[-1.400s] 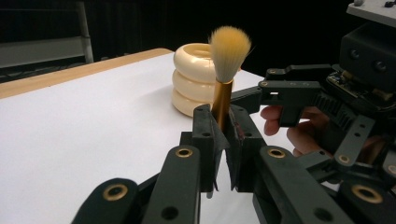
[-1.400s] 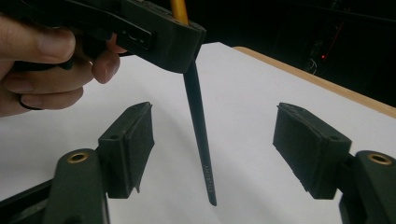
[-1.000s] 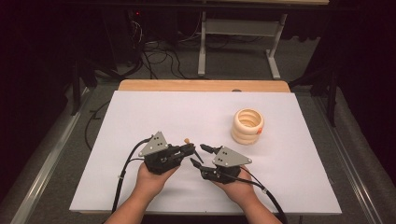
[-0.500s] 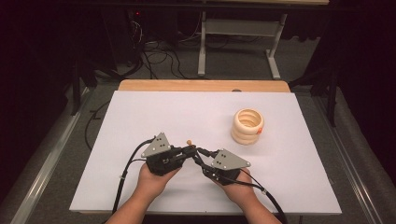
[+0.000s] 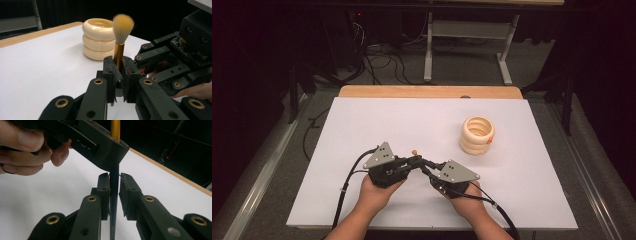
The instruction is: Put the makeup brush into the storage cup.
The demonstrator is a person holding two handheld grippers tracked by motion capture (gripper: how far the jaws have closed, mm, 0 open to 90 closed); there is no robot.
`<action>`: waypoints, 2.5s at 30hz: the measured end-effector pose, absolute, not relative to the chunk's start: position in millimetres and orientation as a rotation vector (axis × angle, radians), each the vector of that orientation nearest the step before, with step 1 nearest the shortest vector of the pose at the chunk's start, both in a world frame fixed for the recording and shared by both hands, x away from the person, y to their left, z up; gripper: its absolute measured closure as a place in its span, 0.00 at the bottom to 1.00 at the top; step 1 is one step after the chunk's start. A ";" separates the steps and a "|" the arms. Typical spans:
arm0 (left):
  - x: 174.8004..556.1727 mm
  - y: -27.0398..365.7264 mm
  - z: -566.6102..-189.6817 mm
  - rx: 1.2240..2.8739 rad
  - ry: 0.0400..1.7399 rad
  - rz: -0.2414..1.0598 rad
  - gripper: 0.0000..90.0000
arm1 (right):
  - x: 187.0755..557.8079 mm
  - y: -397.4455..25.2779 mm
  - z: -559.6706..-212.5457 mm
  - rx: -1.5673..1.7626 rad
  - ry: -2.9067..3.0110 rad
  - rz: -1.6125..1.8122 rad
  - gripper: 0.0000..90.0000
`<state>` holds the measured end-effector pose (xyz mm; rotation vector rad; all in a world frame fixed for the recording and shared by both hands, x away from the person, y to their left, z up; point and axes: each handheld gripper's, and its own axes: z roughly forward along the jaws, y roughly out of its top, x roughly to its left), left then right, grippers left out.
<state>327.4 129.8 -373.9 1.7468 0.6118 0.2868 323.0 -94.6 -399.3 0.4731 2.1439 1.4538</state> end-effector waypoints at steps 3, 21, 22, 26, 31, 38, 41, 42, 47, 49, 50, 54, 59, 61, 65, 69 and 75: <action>327.3 129.8 -373.7 1.744 0.611 0.288 0.93 | 322.6 -94.7 -399.0 0.469 2.141 1.453 0.93; 327.7 130.8 -373.2 1.734 0.612 0.291 0.90 | 322.5 -94.0 -399.3 0.462 2.132 1.450 0.95; 327.7 131.6 -372.7 1.731 0.613 0.290 0.88 | 322.5 -94.0 -399.3 0.467 2.134 1.451 0.95; 327.2 133.4 -372.1 1.722 0.611 0.298 0.82 | 323.3 -95.1 -398.8 0.477 2.134 1.450 0.95; 326.3 134.8 -372.1 1.719 0.608 0.308 0.77 | 324.6 -97.3 -397.9 0.492 2.129 1.454 0.95; 326.5 140.2 -373.3 1.729 0.620 0.346 0.70 | 325.6 -101.0 -396.7 0.512 2.122 1.468 0.95; 326.8 143.0 -374.1 1.732 0.632 0.366 0.67 | 325.4 -102.7 -396.3 0.524 2.122 1.469 0.95; 327.0 144.0 -374.4 1.732 0.635 0.370 0.66 | 325.7 -103.4 -395.9 0.522 2.123 1.466 0.95; 327.0 149.1 -376.3 1.741 0.654 0.393 0.60 | 325.9 -106.9 -395.4 0.534 2.116 1.473 0.94; 327.2 153.1 -377.4 1.739 0.672 0.401 0.57 | 325.7 -108.2 -394.9 0.541 2.116 1.477 0.94; 327.6 155.1 -378.1 1.737 0.680 0.406 0.56 | 325.8 -109.1 -394.5 0.538 2.111 1.471 0.94; 331.8 164.0 -381.0 1.745 0.737 0.427 0.50 | 326.0 -110.9 -393.8 0.535 2.107 1.476 0.94; 332.0 175.7 -381.4 1.723 0.778 0.433 0.45 | 326.5 -113.6 -393.1 0.542 2.102 1.482 0.94; 329.2 179.1 -381.2 1.726 0.781 0.458 0.41 | 327.0 -114.8 -393.2 0.552 2.106 1.489 0.94; 325.1 184.3 -383.5 1.733 0.793 0.472 0.35 | 327.3 -116.6 -392.9 0.559 2.103 1.478 0.94; 323.4 191.1 -389.2 1.726 0.811 0.459 0.33 | 327.4 -117.4 -393.3 0.554 2.100 1.486 0.94; 320.1 198.0 -395.2 1.731 0.832 0.505 0.28 | 326.7 -118.7 -394.2 0.551 2.109 1.477 0.94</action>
